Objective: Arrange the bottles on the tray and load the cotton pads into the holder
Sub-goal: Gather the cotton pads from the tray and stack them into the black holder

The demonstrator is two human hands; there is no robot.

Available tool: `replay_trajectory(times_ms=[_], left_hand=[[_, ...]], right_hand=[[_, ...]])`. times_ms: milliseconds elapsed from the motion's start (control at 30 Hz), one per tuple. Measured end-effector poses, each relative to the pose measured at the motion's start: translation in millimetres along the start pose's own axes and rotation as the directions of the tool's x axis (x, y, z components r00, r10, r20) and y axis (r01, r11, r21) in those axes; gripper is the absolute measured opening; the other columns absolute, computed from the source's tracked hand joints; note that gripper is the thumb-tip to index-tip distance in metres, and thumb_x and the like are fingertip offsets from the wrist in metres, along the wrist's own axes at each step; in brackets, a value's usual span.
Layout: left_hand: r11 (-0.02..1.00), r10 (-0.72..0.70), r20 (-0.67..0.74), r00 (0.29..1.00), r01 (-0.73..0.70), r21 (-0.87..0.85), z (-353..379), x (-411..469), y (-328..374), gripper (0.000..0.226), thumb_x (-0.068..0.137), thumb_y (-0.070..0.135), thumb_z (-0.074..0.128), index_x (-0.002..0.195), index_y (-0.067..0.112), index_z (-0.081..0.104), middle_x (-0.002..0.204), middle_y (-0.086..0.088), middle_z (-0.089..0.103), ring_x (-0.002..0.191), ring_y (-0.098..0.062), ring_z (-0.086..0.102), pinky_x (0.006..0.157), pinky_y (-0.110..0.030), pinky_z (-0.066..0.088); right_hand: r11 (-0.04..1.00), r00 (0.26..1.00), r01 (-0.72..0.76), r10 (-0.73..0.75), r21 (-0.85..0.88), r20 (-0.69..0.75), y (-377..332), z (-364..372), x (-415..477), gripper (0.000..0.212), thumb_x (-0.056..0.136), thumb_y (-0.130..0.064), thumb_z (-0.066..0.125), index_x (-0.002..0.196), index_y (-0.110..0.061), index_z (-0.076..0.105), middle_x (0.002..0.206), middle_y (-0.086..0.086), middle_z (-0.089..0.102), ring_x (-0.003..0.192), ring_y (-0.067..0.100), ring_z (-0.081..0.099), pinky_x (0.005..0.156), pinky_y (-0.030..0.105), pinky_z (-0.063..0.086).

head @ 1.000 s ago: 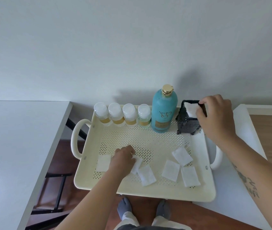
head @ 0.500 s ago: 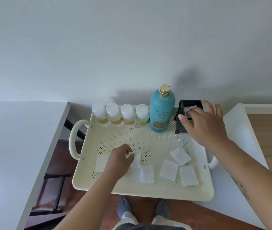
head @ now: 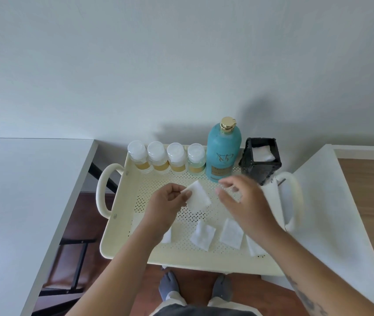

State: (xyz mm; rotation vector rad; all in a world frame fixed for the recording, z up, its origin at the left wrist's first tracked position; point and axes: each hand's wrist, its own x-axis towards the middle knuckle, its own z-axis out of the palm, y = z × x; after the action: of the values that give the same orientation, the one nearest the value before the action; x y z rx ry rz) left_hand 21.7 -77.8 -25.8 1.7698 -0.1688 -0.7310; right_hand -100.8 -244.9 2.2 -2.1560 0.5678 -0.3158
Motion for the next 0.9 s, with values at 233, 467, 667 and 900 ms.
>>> replay_trajectory(times_ms=[233, 467, 667, 900], left_hand=[[0.993, 0.061, 0.099, 0.993, -0.051, -0.106, 2.2, -8.4, 11.5, 0.011, 0.08, 0.028, 0.078, 0.081, 0.02, 0.07, 0.075, -0.003, 0.072, 0.069, -0.011, 0.061, 0.06, -0.016, 0.049], [0.982, 0.109, 0.225, 0.968, -0.07, -0.175, -4.4, -11.9, 10.7, 0.016, 0.074, 0.027, 0.08, 0.087, 0.019, 0.076, 0.08, 0.0, 0.073, 0.076, -0.009, 0.063, 0.069, -0.018, 0.05], [0.98, 0.1, 0.163, 0.982, -0.068, -0.189, -13.7, -7.8, 3.9, 0.019, 0.071, 0.029, 0.083, 0.085, 0.018, 0.076, 0.081, 0.0, 0.075, 0.074, -0.005, 0.066, 0.067, -0.012, 0.049], [0.856, 0.118, -0.161, 0.98, -0.018, 0.517, -50.7, -0.2, -44.3, 0.006, 0.087, 0.027, 0.069, 0.089, 0.022, 0.067, 0.086, 0.011, 0.069, 0.086, -0.011, 0.063, 0.074, -0.027, 0.047]], right_hand=[[0.863, 0.94, -0.334, 0.276, 0.378, 0.201, -5.4, 20.9, -11.0, 0.008, 0.085, -0.034, 0.068, 0.085, -0.027, 0.067, 0.077, -0.009, 0.068, 0.07, 0.001, 0.059, 0.059, 0.011, 0.042], [0.898, 0.958, -0.288, 0.272, 0.333, 0.094, 0.6, 13.5, -7.5, 0.002, 0.086, -0.029, 0.069, 0.088, -0.029, 0.07, 0.081, -0.013, 0.068, 0.075, -0.002, 0.058, 0.064, 0.008, 0.041], [0.936, 0.981, -0.179, 0.192, 0.303, -0.014, 1.9, 5.1, -2.1, 0.007, 0.086, -0.028, 0.069, 0.092, -0.03, 0.071, 0.087, -0.014, 0.07, 0.08, -0.003, 0.06, 0.068, 0.009, 0.043], [0.986, 0.909, -0.045, 0.107, 0.161, -0.403, 8.1, -39.9, 27.5, 0.005, 0.09, -0.029, 0.062, 0.094, -0.027, 0.065, 0.08, -0.013, 0.067, 0.069, -0.002, 0.059, 0.058, 0.007, 0.042]])
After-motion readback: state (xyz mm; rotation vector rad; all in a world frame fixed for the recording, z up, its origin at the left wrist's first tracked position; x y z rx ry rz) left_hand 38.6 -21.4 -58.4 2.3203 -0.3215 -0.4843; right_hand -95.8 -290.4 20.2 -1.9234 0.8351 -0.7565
